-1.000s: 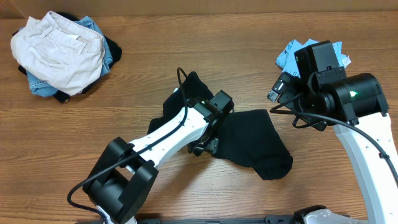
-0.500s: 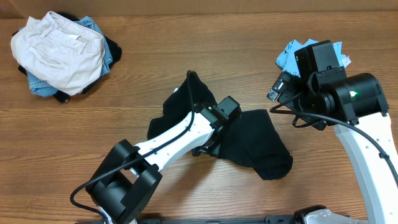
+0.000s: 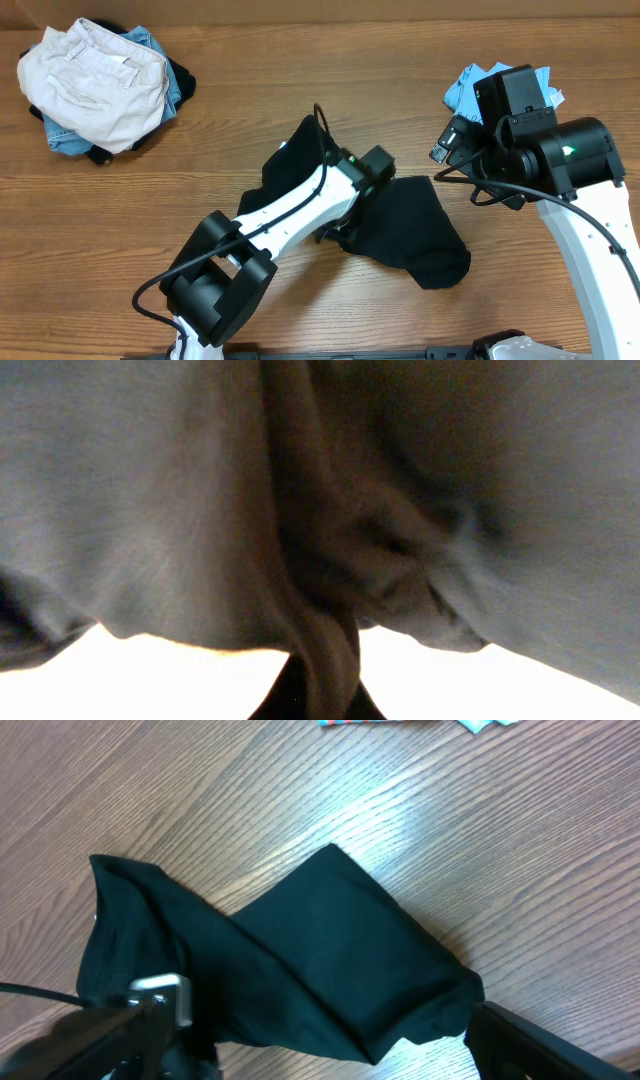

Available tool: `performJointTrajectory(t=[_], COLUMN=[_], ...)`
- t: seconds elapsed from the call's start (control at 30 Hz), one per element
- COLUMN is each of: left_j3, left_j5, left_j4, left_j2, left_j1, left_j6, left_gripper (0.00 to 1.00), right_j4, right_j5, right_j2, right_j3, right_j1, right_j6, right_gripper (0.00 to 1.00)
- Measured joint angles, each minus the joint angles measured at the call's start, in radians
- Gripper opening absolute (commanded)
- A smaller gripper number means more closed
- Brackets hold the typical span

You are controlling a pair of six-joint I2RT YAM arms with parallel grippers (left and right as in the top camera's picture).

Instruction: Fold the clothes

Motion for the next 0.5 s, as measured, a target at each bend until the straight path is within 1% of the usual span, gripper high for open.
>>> performJointTrajectory(t=[0.13,0.2,0.23,0.27,0.37,0.43,0.5], left_j3=[0.223,0.351,0.408,0.484,0.6,0.675,0.709], left_j5=[-0.004,-0.004,-0.004,-0.005,-0.011,-0.013,-0.014], left_j4=[-0.07,-0.118,-0.146,-0.176,-0.241,-0.258,-0.282], left_j2=[-0.024,-0.071,-0.094,-0.13,-0.2,-0.269,-0.326], left_j1=[0.003,0.043,0.079,0.151,0.286,0.388,0.446], left_j6=[0.0,0.0,0.0,0.0,0.0,0.0,0.0], left_gripper=[0.04,0.04,0.04,0.04,0.04,0.04,0.04], right_j4=[-0.01,-0.013,-0.013,-0.011,0.032,0.092,0.186], right_j5=[0.001,0.001,0.0,-0.003,-0.067,-0.141,-0.24], right_j2=[0.0,0.0,0.0,0.0,0.0,0.0,0.0], right_j3=[0.0,0.0,0.0,0.0,-0.002,-0.032,-0.108], right_j1=[0.0,0.0,0.0,0.0,0.0,0.0,0.0], right_j6=[0.006,0.037,0.064,0.082,0.112,0.122,0.151], right_gripper=[1.0,1.0,1.0,1.0,1.0,1.0,1.0])
